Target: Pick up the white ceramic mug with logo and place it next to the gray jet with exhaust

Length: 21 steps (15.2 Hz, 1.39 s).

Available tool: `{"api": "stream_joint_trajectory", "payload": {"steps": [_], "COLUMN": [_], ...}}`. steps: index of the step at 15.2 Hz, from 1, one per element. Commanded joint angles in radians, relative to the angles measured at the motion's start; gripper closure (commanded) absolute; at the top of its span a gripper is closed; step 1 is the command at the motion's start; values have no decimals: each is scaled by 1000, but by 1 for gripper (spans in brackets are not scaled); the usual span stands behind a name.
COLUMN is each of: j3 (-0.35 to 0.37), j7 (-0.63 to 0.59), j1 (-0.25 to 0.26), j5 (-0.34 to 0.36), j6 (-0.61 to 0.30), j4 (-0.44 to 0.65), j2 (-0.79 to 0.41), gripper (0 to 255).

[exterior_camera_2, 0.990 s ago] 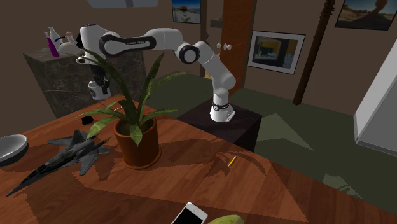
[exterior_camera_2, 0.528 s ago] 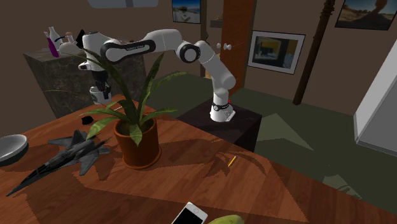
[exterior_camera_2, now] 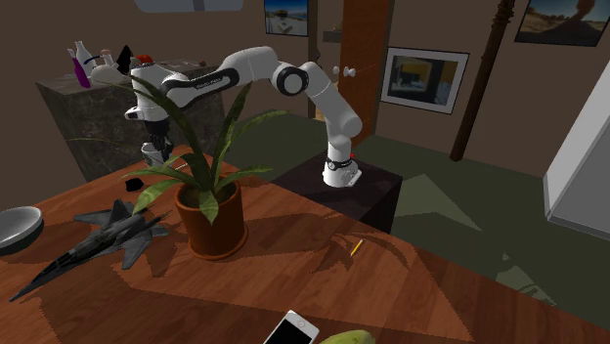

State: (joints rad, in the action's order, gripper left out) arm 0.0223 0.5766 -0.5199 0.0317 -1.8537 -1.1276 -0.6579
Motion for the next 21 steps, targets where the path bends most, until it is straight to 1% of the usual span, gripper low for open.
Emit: {"api": "stream_joint_trajectory", "payload": {"steps": [1,14,21], "j3": [0,-1,-1], "j7": [1,-3,-3], "j1": [-1,-2,-2], "j5": [0,2,2], "j6": [-29,-183,-183], "j4": [-29,-150,-150], "j2": [1,-32,-32], "gripper": [255,255,255]}}
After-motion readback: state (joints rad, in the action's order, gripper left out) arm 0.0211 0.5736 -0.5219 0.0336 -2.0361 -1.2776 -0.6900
